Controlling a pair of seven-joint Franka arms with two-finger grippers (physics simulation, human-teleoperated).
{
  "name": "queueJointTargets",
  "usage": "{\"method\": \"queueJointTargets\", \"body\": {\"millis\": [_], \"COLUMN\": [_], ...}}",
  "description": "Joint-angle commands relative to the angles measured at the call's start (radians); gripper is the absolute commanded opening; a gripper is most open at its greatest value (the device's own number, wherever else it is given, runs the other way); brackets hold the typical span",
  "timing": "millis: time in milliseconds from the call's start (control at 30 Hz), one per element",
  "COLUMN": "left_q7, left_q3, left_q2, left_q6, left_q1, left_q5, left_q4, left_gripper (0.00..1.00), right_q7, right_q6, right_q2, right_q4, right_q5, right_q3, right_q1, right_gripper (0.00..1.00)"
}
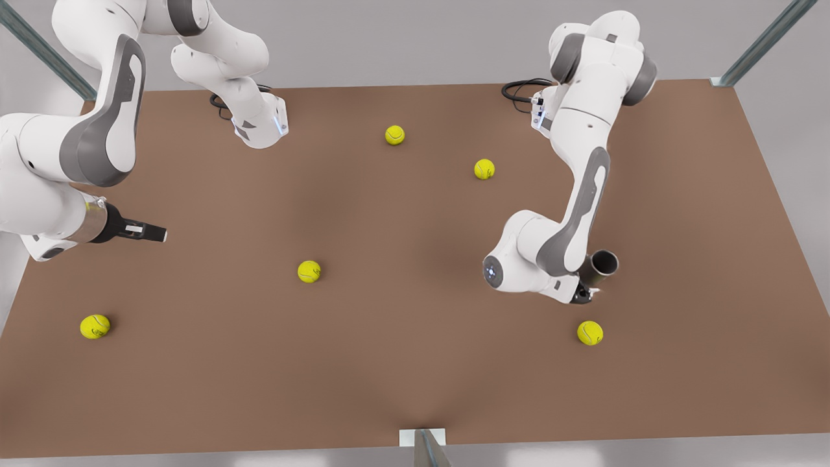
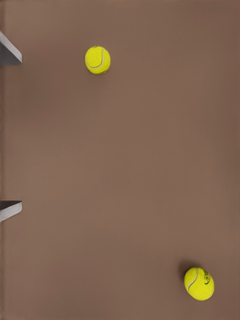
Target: Put the tennis tube upright
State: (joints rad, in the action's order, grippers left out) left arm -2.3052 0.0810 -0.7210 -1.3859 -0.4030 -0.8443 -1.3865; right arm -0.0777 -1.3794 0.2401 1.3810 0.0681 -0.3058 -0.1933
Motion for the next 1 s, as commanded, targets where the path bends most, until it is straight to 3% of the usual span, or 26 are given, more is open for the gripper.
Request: {"method": "queueJointTargets", "body": {"millis": [0,367,433,467,500,567,600,633,667,733,967], "left_q7": [-0.03,0.015,0.344,0.7,0.922,1.593,1.915,2.064,2.205,2.276,2.304], "left_q3": [0.0,0.016,0.036,0.02,0.014,0.013,0.013,0.013,0.013,0.006,0.006], "left_q2": [0.002,-0.012,0.003,0.011,0.046,0.118,0.196,0.284,0.438,0.545,0.591], "left_q6": [0.034,0.159,0.168,0.067,-0.077,-0.111,-0.104,-0.099,-0.073,-0.036,-0.045], "left_q1": [-0.013,-0.16,-0.16,-0.157,-0.105,0.035,0.142,0.197,0.23,0.248,0.248], "left_q5": [0.014,0.235,0.32,0.292,0.307,0.485,0.712,0.804,0.844,0.823,0.775], "left_q4": [0.001,0.099,0.199,0.21,0.208,0.264,0.279,0.265,0.153,0.106,0.046], "left_gripper": [1.0,1.0,1.0,1.0,1.0,1.0,1.0,1.0,1.0,1.0,1.0], "right_q7": [0.003,0.003,0.004,0.004,0.004,0.01,0.01,0.01,0.01,0.01,0.01], "right_q6": [0.0,0.0,0.0,0.0,0.0,0.0,0.0,0.0,0.0,0.0,0.0], "right_q2": [-0.001,-0.001,-0.001,-0.001,-0.001,0.001,0.001,0.001,0.001,0.001,0.001], "right_q4": [0.0,0.0,0.0,0.0,0.0,0.0,0.0,0.0,0.0,0.0,0.0], "right_q5": [-0.001,0.001,0.001,0.001,0.001,0.001,0.001,0.001,0.001,0.001,0.001], "right_q3": [-0.001,-0.001,-0.001,-0.001,-0.001,-0.003,-0.003,-0.004,-0.004,-0.004,-0.004], "right_q1": [0.0,0.0,0.0,0.002,0.0,0.0,0.002,0.002,0.002,0.002,0.002], "right_gripper": [1.0,1.0,1.0,1.0,1.0,1.0,1.0,1.0,1.0,1.0,1.0]}}
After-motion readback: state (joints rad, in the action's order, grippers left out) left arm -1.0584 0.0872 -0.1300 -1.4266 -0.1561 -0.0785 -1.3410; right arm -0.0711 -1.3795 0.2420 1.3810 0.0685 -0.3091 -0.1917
